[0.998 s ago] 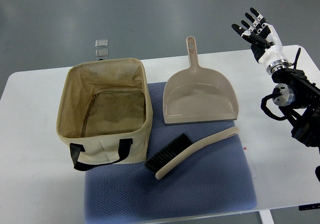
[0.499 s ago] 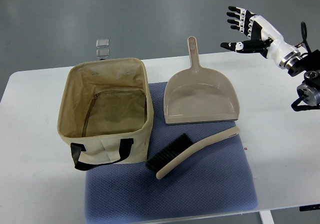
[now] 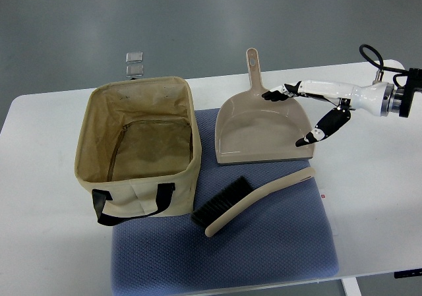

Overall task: Put pink broom in yellow bag with right hand
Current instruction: 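Reach the right hand down toward the beige brush handle, then close the right hand fingers around the brush handle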

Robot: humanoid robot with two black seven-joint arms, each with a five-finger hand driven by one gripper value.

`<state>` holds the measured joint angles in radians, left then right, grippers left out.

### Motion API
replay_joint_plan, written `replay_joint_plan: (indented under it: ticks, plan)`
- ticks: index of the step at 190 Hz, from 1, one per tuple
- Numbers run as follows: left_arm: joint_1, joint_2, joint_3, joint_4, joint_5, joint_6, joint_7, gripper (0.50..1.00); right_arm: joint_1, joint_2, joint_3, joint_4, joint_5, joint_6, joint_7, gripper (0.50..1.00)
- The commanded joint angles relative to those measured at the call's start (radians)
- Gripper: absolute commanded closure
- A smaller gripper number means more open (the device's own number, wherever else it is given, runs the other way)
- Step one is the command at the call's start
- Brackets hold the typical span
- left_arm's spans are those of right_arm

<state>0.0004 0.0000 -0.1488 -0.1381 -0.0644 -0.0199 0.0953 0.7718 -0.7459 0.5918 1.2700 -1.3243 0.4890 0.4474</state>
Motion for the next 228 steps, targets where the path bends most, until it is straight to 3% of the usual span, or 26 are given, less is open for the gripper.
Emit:
replay_joint_plan:
  ticks: [1,21,97,128,164,194,228]
  plan:
    - [0.000,0.000,0.000,0.000,0.000,0.000,0.000,0.500,-0.002,-0.018,-0.046,0.035,-0.036,0.026,-0.001,0.572]
    - [0.001,0.000,0.000,0.000,0.000,0.000,0.000,0.500,-0.008,-0.007,-0.070,0.046,-0.073,0.010,-0.006,0.572]
    - [0.000,0.000,0.000,-0.002,0.000,0.000,0.000,0.500,-0.135,0.103,-0.079,0.045,-0.358,-0.173,-0.012,0.576]
    - [0.000,0.000,0.000,0.000,0.000,0.000,0.000,0.500,-0.155,0.105,-0.079,0.040,-0.374,-0.204,-0.015,0.579]
    - [0.000,0.000,0.000,0.000,0.002,0.000,0.000,0.500,-0.181,0.117,-0.078,0.031,-0.403,-0.262,-0.015,0.628]
    - [0.000,0.000,0.000,0.000,0.000,0.000,0.000,0.500,-0.192,0.129,-0.078,0.025,-0.424,-0.313,-0.015,0.630]
    - [0.000,0.000,0.000,0.000,0.000,0.000,0.000,0.500,-0.206,0.125,-0.078,0.023,-0.435,-0.349,-0.015,0.671]
